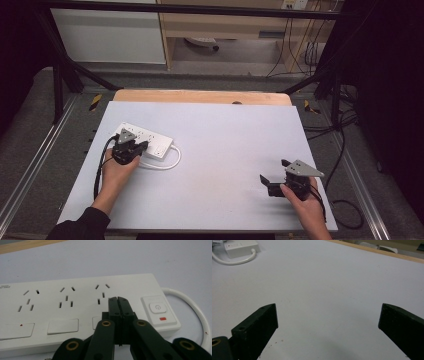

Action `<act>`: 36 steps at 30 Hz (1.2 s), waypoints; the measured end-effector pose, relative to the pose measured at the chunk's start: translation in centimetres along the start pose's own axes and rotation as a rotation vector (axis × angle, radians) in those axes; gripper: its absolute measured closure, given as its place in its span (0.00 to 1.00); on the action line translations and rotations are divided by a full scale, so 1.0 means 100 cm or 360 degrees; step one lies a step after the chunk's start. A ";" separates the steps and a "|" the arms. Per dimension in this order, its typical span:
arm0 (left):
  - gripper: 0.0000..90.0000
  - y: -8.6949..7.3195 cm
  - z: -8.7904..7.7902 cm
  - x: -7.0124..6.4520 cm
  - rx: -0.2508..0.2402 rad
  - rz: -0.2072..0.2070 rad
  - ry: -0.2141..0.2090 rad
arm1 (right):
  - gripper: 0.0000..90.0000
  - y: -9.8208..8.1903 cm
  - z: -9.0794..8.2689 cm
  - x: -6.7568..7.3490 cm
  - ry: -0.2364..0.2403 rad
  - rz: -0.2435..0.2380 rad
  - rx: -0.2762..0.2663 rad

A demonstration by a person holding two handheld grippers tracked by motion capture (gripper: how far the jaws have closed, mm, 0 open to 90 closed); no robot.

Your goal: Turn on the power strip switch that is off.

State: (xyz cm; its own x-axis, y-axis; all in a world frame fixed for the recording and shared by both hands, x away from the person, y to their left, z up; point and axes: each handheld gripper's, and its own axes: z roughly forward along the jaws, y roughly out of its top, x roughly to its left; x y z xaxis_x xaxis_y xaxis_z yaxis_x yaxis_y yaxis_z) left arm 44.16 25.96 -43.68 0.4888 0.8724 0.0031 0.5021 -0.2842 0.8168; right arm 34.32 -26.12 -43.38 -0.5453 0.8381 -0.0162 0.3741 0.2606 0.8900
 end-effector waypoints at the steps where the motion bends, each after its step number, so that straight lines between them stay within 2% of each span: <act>1: 1.00 0.000 0.000 0.000 0.0001 0.0001 0.0000 | 0.03 0.000 0.000 0.000 0.0000 0.0001 0.0000; 36: 1.00 -0.001 0.001 0.000 -0.0001 -0.0006 0.0002 | 0.03 0.000 0.001 0.000 0.0006 0.0000 0.0009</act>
State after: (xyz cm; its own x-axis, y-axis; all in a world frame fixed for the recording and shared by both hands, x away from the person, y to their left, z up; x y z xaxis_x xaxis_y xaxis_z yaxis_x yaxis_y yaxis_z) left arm 44.19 25.93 -43.82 0.4859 0.8740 0.0006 0.5035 -0.2805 0.8172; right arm 34.37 -26.05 -43.45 -0.5480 0.8363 -0.0149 0.3783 0.2636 0.8874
